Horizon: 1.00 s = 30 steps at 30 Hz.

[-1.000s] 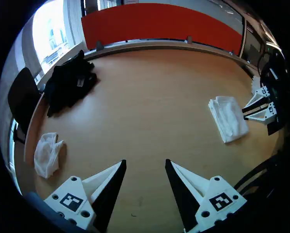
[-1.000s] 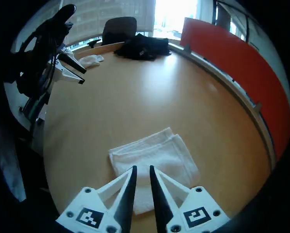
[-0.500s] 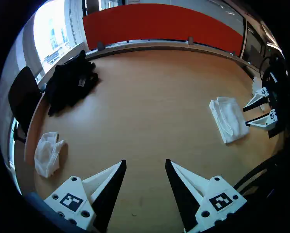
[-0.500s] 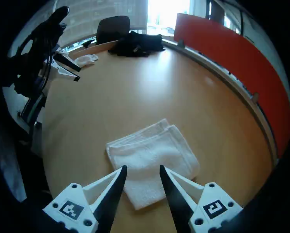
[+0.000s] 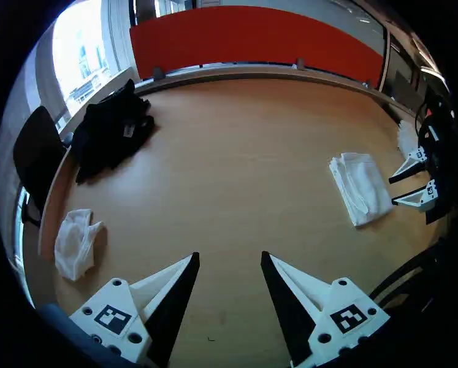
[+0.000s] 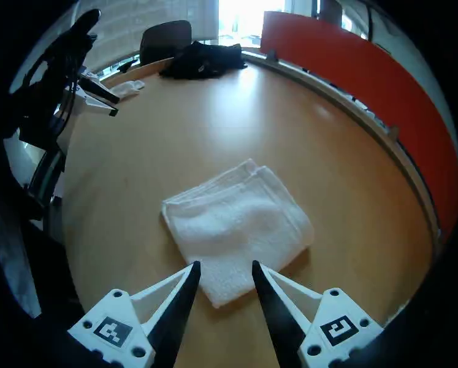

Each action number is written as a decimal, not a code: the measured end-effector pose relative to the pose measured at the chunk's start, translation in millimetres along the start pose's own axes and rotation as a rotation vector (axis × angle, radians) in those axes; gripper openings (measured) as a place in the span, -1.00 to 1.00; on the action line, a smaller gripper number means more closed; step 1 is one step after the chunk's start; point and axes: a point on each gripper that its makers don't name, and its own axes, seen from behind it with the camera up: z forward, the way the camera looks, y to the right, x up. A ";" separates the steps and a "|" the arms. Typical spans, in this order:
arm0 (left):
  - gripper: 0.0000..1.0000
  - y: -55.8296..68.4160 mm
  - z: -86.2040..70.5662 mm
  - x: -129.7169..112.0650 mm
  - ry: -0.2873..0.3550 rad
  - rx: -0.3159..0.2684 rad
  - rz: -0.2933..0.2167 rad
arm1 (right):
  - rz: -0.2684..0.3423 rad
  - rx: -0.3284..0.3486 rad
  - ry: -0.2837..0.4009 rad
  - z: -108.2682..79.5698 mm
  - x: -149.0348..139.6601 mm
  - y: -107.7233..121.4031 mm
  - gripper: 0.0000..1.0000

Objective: Fold towel

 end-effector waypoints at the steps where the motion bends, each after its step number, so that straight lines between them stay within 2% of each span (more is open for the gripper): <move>1: 0.47 0.1 -0.2 0.0 0.000 0.000 0.001 | 0.004 -0.002 -0.002 -0.4 -2.4 0.1 0.28; 14: 0.47 3.3 -1.2 -1.2 0.001 -0.002 0.004 | 0.035 -0.014 -0.058 -0.1 -41.4 -4.4 0.28; 23: 0.47 3.9 -1.8 -2.0 0.000 -0.003 0.006 | 0.051 -0.021 -0.077 0.1 -53.7 -4.0 0.25; 25: 0.47 4.0 -1.8 -1.8 0.001 -0.004 0.006 | 0.056 -0.020 -0.078 0.7 -54.7 -4.5 0.16; 30: 0.47 3.7 -1.6 -1.0 0.003 -0.005 0.005 | 0.060 -0.017 -0.082 1.4 -57.4 -5.9 -0.24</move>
